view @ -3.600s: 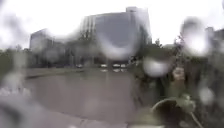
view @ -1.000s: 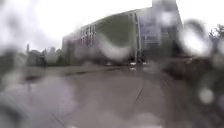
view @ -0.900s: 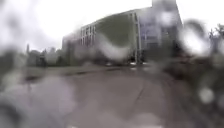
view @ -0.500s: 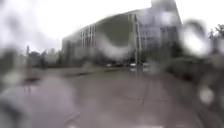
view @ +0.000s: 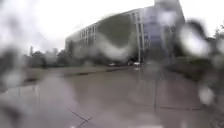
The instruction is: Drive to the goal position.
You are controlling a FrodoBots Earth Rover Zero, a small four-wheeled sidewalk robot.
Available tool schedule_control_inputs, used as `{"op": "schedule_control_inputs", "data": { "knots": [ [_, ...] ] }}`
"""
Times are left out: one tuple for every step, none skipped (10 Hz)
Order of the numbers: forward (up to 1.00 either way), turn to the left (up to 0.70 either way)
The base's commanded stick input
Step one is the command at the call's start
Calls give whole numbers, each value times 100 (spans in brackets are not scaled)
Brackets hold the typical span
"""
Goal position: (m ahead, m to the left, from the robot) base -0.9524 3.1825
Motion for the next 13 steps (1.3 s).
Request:
{"op": "schedule_control_inputs", "data": {
  "knots": [
    [52,52],
    [52,52],
    [52,52],
    [52,52],
    [52,52],
    [52,52],
    [52,52],
    [52,52],
    [52,52],
    [52,52],
    [52,52],
    [52,52],
    [52,52]
  ]
}}
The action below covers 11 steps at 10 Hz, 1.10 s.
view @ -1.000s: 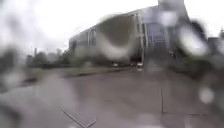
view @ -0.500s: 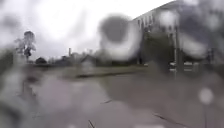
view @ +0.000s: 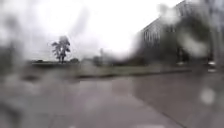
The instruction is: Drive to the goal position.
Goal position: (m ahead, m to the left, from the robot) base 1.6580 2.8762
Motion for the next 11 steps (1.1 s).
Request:
{"op": "schedule_control_inputs", "data": {
  "knots": [
    [52,52],
    [52,52],
    [52,52],
    [52,52],
    [52,52],
    [52,52],
    [52,17],
    [52,0],
    [52,0],
    [52,0],
    [52,0]
  ]
}}
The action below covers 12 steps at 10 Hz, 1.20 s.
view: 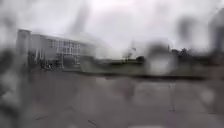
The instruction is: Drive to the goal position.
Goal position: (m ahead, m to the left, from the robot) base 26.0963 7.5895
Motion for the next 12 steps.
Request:
{"op": "schedule_control_inputs", "data": {
  "knots": [
    [53,0],
    [55,0],
    [55,0],
    [55,0],
    [55,0],
    [55,0],
    [55,4],
    [55,33],
    [55,52],
    [55,53],
    [55,53],
    [56,53]
  ]
}}
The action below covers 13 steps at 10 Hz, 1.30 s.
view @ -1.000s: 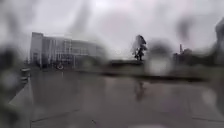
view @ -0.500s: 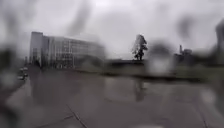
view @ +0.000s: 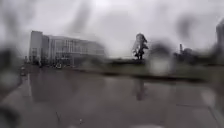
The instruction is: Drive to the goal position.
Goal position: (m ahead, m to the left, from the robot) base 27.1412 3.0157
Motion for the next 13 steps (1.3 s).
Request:
{"op": "schedule_control_inputs", "data": {
  "knots": [
    [56,51],
    [56,21],
    [56,4],
    [56,4],
    [56,3],
    [56,4],
    [56,4],
    [56,6],
    [56,6],
    [56,6],
    [56,6],
    [56,6],
    [56,6]
  ]
}}
